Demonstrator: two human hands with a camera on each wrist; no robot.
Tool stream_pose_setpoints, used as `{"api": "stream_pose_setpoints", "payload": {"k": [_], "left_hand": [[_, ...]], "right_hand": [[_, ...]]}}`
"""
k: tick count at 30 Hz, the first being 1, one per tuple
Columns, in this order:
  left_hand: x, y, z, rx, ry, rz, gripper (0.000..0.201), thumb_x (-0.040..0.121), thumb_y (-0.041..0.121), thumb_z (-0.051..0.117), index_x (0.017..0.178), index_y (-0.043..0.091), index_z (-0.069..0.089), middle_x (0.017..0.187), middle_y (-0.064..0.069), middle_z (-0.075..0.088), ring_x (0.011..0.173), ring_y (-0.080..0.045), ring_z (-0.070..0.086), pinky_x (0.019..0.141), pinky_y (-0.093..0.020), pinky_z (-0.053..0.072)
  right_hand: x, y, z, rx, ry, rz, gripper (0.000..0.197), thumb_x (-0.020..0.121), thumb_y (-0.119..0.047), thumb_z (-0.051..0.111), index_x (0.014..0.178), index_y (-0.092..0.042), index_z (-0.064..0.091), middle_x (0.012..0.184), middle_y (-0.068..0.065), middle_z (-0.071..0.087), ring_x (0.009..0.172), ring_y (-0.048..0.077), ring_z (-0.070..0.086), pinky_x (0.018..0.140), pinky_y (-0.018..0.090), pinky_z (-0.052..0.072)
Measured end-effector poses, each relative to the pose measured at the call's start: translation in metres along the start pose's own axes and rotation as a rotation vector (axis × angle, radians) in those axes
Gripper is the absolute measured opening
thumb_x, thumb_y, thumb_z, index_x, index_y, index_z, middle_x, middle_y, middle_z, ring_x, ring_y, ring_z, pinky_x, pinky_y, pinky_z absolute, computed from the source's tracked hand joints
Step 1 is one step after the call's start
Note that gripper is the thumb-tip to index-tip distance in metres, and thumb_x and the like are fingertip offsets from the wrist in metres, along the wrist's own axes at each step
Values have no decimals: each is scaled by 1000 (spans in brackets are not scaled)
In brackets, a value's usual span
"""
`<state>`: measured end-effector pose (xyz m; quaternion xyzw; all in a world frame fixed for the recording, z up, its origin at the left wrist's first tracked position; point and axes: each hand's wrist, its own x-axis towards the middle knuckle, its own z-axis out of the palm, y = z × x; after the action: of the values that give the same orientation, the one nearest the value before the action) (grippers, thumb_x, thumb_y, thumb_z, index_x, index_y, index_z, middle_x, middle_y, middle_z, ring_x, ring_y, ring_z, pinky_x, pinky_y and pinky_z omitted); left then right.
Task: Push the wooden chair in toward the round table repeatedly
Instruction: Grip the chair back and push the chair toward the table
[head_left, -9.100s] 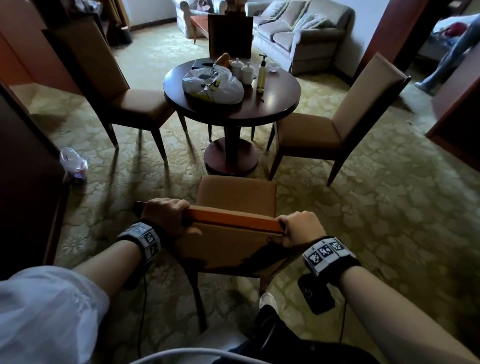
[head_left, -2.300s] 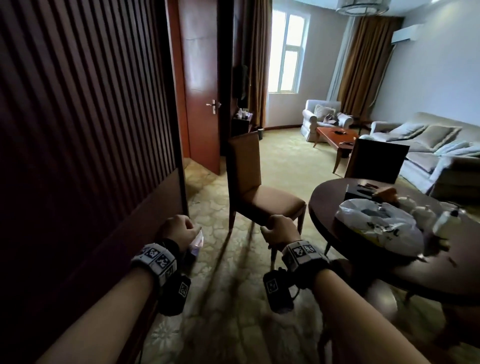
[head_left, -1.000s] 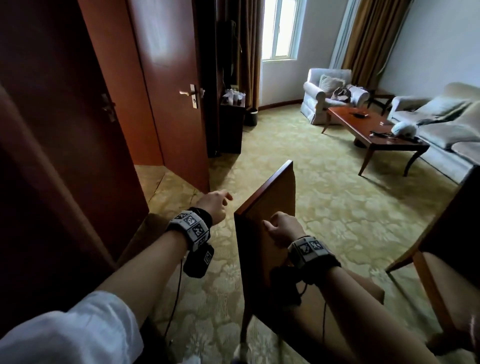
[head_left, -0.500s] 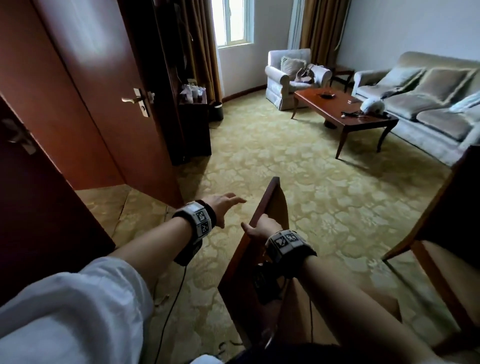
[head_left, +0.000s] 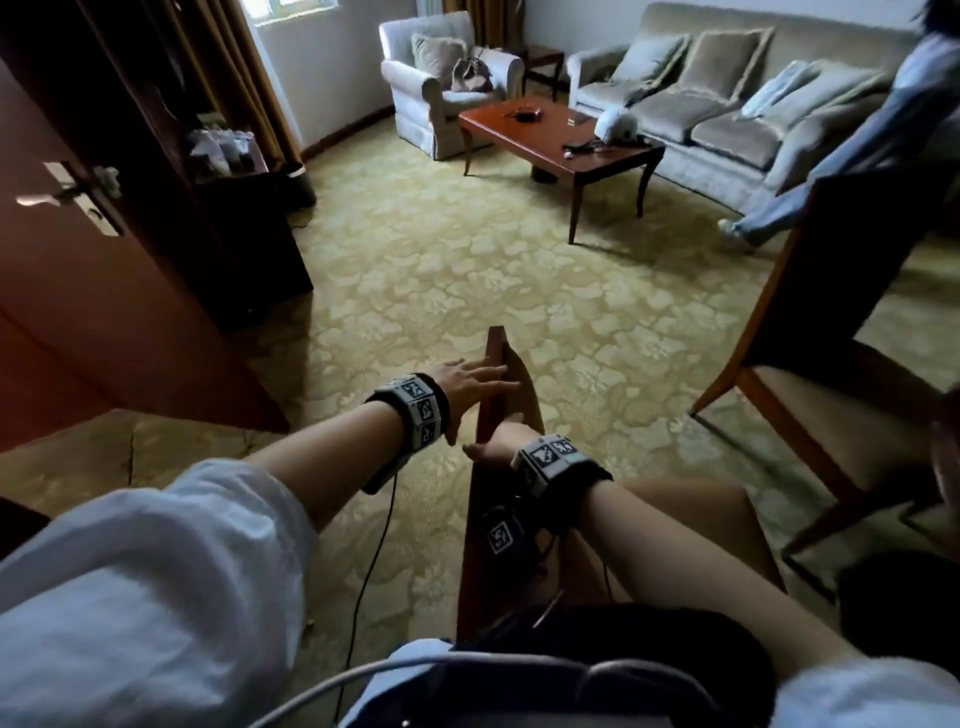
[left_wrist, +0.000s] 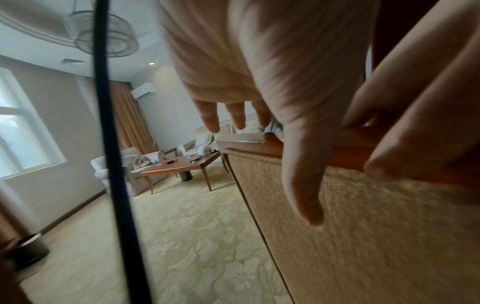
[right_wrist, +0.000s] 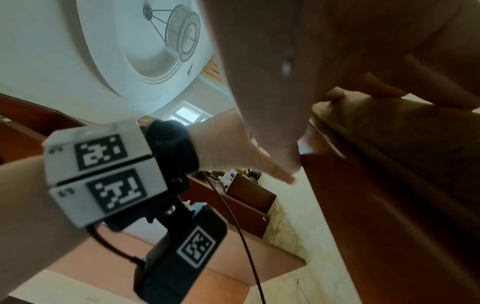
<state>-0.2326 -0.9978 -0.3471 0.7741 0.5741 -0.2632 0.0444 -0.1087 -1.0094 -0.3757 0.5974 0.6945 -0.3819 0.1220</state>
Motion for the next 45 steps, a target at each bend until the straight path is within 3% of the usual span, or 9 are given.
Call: {"api": "stream_pose_setpoints", "payload": {"k": [5,9,14,19,27,31,36,39,45], "left_hand": [[35,-7,-2,86,81,163,96,70,48,80,149,31,29,159,4,21,148,-25,6,119,-41,12],[53,-7,9,161,245,310,78,69,53,75,139,34,47,148,9,42,143,-23,27,117,-45,13],[72,-14,20,189,273,429,80,65,53,73,138,38,44,147,12,42,141,-17,31,118,-50,6],[83,-17,12,219,267,554,84,63,58,77,138,38,44,143,12,47,136,-17,39,114,-40,29],[86,-22,10,212,289,691,80,64,69,70,133,35,49,130,11,58,122,-15,53,108,-37,38],[86,-24,14,180,320,699,76,61,73,67,126,34,55,120,10,64,111,-16,61,101,-37,45],[86,-28,18,147,353,706,76,62,71,69,126,33,54,119,9,64,109,-16,61,99,-36,47],[89,-34,19,125,353,744,80,62,72,70,129,33,52,123,9,62,113,-16,60,100,-36,46],[111,-48,11,141,358,885,85,61,78,66,132,35,50,127,9,61,115,-17,59,99,-34,47]], "right_hand": [[10,-1,2,118,33,83,104,88,-54,57,150,4,-4,156,23,21,137,34,36,111,40,35],[9,-1,5,153,52,117,108,82,-52,65,151,-1,0,151,20,31,131,32,44,105,37,41],[10,-4,16,195,137,236,109,73,-53,69,149,-8,6,137,16,46,124,31,49,95,35,42],[4,-8,18,194,199,281,99,73,-51,66,147,-13,11,127,14,53,117,32,53,90,35,45],[-9,-20,30,243,277,410,82,77,-50,66,140,-15,27,127,17,50,121,36,48,91,38,42],[-11,-20,37,223,311,433,75,78,-52,66,133,-11,35,123,14,56,114,33,54,77,34,40],[-11,-19,50,219,325,512,74,73,-55,64,128,-12,40,120,14,55,112,33,54,74,35,41],[-13,-23,56,227,320,552,78,63,-62,61,123,-15,46,116,13,58,113,36,54,82,42,44],[-28,-22,66,331,358,721,76,73,-58,66,133,-16,44,130,17,52,121,35,48,94,41,44]]}}
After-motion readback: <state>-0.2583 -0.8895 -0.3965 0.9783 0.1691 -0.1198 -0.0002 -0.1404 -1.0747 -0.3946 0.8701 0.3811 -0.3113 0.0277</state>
